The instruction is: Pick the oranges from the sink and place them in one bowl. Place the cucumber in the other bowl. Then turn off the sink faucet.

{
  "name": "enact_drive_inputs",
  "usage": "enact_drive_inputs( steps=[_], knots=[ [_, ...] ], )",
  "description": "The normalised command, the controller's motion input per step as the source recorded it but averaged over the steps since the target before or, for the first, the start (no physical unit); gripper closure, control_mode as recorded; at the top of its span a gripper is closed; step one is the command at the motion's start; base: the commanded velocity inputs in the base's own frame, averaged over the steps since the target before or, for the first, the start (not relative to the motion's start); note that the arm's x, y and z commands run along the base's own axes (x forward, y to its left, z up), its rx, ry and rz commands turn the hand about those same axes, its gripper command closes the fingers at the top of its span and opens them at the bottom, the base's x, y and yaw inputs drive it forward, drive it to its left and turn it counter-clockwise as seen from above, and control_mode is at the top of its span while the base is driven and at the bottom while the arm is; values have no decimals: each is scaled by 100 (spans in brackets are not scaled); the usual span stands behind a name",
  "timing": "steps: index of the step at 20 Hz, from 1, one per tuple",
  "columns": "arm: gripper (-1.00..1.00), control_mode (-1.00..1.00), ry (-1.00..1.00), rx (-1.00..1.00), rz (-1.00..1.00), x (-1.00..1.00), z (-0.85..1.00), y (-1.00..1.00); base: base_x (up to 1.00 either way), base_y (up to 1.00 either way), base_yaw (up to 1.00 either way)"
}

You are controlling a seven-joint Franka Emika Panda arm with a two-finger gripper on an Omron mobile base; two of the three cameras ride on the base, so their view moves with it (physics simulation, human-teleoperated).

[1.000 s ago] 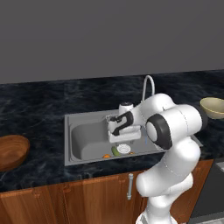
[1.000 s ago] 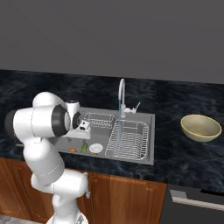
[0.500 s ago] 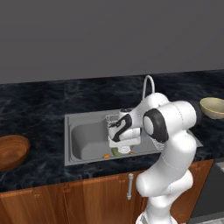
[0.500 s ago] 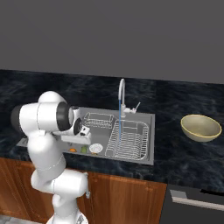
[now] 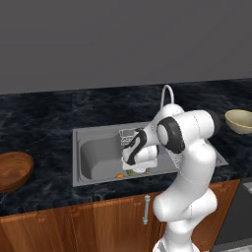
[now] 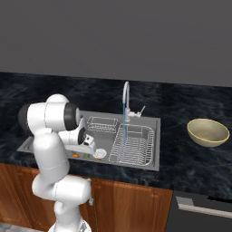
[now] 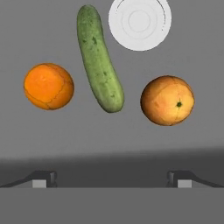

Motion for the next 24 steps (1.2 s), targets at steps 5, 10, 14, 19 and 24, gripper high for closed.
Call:
enact_drive_inputs(
  steps=[5,10,14,19,24],
  knots=[
    [-100,-100,0,0,-2,22,-22,4,0,0,0],
    [-100,-100,0,0,0,24,-20,8,0,0,0],
    [-100,-100,-3,0,0,25,-23,4,0,0,0],
    [-100,-100,-3,0,0,23,-25,1,0,0,0],
    [-100,-100,0,0,0,33,-22,0,0,0,0]
  ],
)
